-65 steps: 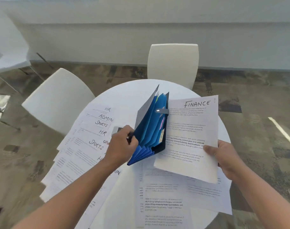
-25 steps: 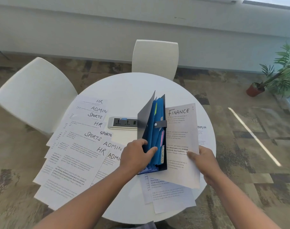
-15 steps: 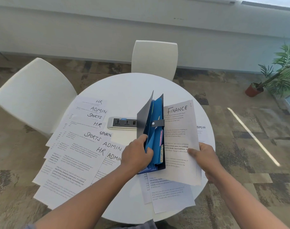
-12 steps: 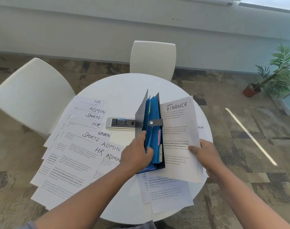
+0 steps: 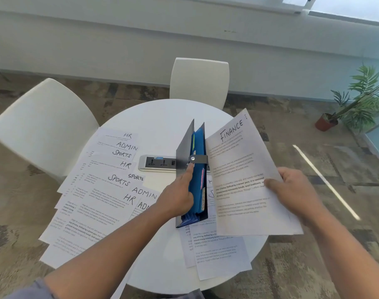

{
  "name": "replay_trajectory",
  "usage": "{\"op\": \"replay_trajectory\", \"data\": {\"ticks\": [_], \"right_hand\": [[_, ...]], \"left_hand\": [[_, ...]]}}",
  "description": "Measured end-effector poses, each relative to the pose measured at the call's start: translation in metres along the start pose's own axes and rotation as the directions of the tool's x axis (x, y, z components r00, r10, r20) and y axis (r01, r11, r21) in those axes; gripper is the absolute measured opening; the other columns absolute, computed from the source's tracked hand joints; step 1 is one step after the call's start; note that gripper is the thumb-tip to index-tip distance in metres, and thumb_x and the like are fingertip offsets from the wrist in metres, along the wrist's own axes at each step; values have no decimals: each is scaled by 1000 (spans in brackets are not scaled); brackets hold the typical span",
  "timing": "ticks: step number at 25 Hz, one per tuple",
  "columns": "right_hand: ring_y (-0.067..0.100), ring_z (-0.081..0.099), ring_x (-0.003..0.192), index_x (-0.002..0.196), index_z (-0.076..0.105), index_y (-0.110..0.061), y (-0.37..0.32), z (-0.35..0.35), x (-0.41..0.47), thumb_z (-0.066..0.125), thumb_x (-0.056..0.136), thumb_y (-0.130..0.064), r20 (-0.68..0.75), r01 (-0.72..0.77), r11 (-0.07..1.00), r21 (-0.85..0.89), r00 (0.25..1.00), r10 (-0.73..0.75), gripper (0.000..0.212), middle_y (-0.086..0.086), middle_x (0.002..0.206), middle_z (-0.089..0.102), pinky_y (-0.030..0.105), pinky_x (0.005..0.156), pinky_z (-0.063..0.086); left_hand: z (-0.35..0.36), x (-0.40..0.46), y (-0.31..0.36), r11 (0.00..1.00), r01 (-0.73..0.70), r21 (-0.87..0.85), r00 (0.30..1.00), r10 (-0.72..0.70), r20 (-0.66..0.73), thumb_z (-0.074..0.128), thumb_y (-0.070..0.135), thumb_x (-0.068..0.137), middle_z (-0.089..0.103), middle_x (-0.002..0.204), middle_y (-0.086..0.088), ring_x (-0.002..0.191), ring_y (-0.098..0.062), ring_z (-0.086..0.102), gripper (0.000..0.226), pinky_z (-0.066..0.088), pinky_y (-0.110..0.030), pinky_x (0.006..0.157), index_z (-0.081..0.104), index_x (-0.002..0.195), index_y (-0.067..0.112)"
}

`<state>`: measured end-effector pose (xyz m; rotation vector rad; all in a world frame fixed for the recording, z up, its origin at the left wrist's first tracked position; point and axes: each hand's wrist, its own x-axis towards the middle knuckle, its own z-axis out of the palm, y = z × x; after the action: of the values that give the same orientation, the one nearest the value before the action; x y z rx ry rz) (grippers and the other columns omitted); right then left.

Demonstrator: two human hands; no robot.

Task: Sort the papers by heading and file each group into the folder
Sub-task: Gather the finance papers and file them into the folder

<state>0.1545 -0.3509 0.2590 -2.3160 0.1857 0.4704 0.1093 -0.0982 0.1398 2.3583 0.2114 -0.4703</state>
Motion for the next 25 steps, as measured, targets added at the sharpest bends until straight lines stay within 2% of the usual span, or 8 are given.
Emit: {"op": "replay_trajectory", "data": {"ticks": [2,4,6,8,14,19,22,25], "right_hand": [[28,77,73,92,75,-20,-20,-23,-14,57,97,-10,-2,24,1000,-4,1000,-24,21,1,81,80,59,78,61],[32,77,74,94,76,-18,-36,-41,-28,57,98,-6,18,40,999,20,999,-40,23,5,83,80,60,80,61],[34,77,74,95,76,-17,-50,-50,-39,55,98,-3,61,41,999,17,997,-42,25,8,85,80,59,80,61],[35,77,75,96,76,-20,-58,-53,-46,55,97,-4,98,62,997,-43,994,-58,27,8,86,80,59,80,61],[26,77,71,91,75,-28,-65,-53,-52,55,93,-9,151,122,955,-270,985,-83,27,1,82,79,55,76,62],[27,77,71,91,77,-26,-72,-60,-61,53,94,-5,246,129,939,-318,968,-49,32,2,83,80,52,74,63],[24,76,69,88,75,-20,-72,-48,-55,53,91,-6,254,124,912,-390,967,-23,26,1,79,79,54,72,63],[27,77,72,91,74,-15,-69,-36,-50,52,90,-6,268,109,928,-356,963,-11,24,4,81,79,56,73,62]], "left_hand": [[-4,3,0,1000,9,-2,1000,-9,26,42,9,96,52,142,-8,91,-24,58,92,47,-33,75,-15,160,41],[-8,3,2,1000,14,-16,999,-13,51,43,7,96,58,118,-5,82,-18,57,94,44,-29,68,-18,159,43],[-11,3,3,999,4,-32,998,-2,70,43,5,95,54,92,1,71,-12,54,97,40,-26,57,-20,157,46],[-13,4,4,1000,-6,-28,997,9,82,43,3,94,48,78,1,65,-13,52,101,37,-25,53,-22,155,48],[-15,3,6,999,-13,-30,995,16,96,44,1,93,48,72,-3,60,-16,52,105,40,-26,53,-25,153,52],[-17,3,7,999,-36,-34,994,39,97,45,-1,93,47,73,-2,59,-15,51,106,38,-25,51,-26,152,52],[-19,1,8,998,-44,-43,993,49,104,46,-1,95,45,76,0,60,-12,50,104,36,-22,50,-24,153,51],[-19,1,9,998,-44,-44,992,49,114,46,0,95,49,78,1,62,-13,53,105,39,-23,51,-25,153,50]]}}
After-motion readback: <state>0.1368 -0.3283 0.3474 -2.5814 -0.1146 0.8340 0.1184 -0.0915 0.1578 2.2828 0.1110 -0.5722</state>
